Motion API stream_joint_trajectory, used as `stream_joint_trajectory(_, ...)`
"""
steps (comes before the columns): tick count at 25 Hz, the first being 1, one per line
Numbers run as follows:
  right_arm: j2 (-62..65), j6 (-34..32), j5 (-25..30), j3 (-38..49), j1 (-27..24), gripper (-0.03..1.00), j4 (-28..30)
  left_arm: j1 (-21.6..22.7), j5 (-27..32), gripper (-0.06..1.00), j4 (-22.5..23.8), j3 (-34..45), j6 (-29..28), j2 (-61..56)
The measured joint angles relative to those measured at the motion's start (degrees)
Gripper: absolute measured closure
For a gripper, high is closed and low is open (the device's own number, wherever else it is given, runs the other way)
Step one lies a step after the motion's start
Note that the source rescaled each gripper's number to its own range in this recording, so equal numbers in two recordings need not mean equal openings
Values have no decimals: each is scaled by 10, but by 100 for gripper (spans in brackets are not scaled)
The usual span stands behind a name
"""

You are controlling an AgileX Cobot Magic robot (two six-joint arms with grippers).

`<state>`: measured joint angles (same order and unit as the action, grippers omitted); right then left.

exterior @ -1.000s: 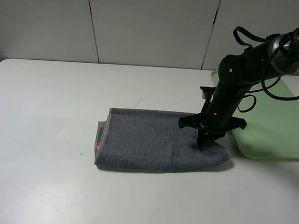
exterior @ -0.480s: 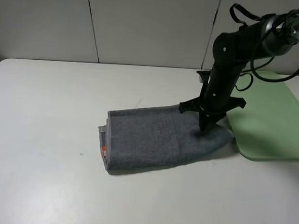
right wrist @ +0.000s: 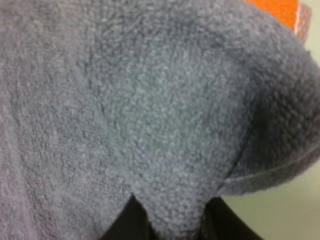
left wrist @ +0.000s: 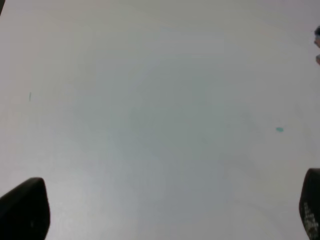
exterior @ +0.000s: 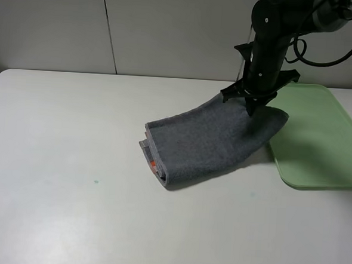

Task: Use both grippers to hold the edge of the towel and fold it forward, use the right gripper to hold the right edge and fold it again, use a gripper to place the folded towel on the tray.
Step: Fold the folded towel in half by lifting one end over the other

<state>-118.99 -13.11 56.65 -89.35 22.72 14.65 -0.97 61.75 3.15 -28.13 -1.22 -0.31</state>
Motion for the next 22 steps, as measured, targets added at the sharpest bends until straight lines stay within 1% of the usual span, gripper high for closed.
stream_joint_trajectory(3,0,3,15,-1,0,83,21,0,0,-6,0,0,0,0)
stream_joint_trajectory(8,-1,21,42,-1,9,83,26,0,0,-6,0,0,0,0)
stream_joint_trajectory(11,-1,28,50,-1,31,83,27,0,0,-6,0,0,0,0)
stream_joint_trajectory(18,-1,28,55,-1,102,83,26,0,0,-6,0,0,0,0)
stream_joint_trajectory(22,-1,20,65,-1,136,83,25,0,0,-6,0,0,0,0)
